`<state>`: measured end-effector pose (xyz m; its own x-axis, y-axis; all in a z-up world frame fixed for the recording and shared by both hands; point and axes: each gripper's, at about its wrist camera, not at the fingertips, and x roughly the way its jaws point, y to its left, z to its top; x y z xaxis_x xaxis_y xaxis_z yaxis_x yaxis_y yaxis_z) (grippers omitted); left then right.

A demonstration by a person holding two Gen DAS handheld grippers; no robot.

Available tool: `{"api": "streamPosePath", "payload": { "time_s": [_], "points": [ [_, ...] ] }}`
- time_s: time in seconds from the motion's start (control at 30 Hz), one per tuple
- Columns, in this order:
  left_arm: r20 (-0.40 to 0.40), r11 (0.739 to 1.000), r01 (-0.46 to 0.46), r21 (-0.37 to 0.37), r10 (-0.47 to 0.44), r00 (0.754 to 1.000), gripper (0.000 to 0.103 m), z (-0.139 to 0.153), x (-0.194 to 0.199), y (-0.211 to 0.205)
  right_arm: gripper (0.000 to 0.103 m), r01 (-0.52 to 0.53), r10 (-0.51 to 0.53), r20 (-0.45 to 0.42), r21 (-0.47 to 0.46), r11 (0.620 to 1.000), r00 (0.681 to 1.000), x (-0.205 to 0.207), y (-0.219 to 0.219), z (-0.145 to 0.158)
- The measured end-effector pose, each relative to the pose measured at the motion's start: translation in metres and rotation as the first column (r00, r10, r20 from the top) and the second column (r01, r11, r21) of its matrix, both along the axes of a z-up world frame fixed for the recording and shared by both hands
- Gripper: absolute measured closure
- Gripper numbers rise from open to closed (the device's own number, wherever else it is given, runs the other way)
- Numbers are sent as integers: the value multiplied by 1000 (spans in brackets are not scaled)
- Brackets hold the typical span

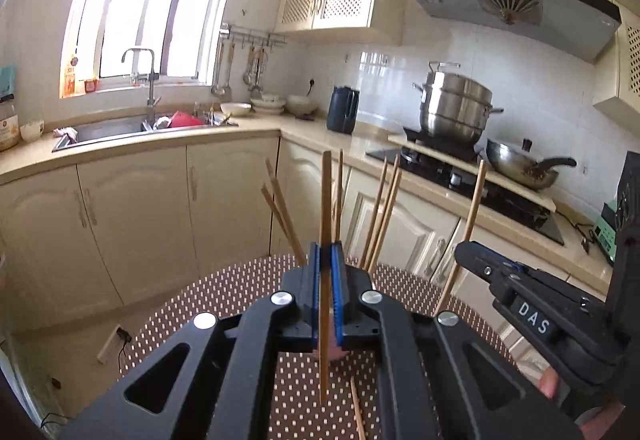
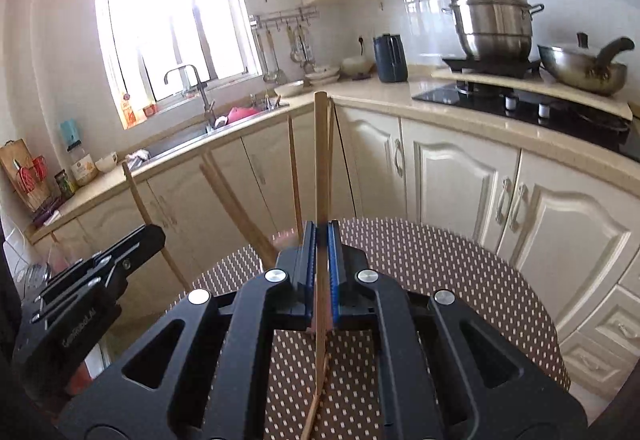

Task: Organize utensils
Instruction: 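Lift both held chopsticks upright and carry them over the pink cup, then open both grippers to drop the chopsticks into the pink cup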

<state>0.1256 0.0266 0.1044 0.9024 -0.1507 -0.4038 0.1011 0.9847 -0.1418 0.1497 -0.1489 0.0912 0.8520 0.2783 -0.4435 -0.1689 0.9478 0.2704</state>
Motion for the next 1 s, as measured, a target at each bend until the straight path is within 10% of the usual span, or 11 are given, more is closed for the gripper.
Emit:
{"api": "streamPosePath", "payload": {
  "time_s": [0.67, 1.0],
  "points": [
    [175, 999, 3, -35, 3, 985, 97, 46, 45, -17, 97, 58, -64, 214, 36, 998, 975, 52, 10, 49],
    [15, 1000, -24, 4, 24, 1000, 96, -21, 81, -13, 96, 1, -1, 13, -20, 1000, 1000, 87, 24, -26]
  ]
}}
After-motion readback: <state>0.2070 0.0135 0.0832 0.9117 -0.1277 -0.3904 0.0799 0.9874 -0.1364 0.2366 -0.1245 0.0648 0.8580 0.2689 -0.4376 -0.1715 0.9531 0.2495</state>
